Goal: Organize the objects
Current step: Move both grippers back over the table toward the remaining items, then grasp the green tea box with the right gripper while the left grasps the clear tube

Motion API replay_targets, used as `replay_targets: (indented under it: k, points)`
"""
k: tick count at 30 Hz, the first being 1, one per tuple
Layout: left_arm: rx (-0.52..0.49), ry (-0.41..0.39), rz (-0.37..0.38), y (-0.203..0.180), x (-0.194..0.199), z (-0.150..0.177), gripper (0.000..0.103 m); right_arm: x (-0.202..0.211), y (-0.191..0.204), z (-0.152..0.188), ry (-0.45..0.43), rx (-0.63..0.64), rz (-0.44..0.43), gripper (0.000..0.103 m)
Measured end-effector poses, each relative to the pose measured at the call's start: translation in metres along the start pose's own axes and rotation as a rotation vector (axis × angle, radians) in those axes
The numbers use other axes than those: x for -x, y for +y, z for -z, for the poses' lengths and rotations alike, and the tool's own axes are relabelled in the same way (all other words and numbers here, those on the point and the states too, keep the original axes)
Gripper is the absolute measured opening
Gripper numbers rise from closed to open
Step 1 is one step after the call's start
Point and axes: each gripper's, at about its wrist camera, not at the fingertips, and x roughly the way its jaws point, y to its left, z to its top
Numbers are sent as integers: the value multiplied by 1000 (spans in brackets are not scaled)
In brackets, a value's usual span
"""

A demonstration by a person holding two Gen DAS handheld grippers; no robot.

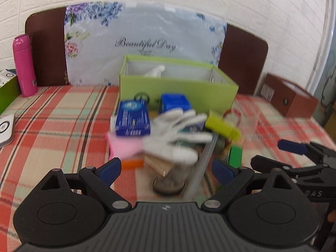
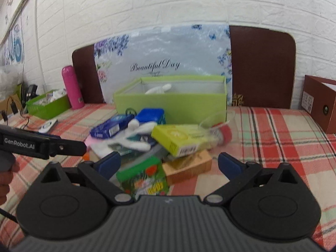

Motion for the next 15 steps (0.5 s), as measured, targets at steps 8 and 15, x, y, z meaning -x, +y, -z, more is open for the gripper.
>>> replay_targets:
  k: [8,15]
  points:
    - [18,53,53,9,0,18,86,-31,16,-9,-8,88,-75,81]
    - [-3,80,142,-6,-13,16,64,-19,-13,14,67,16,-62,37]
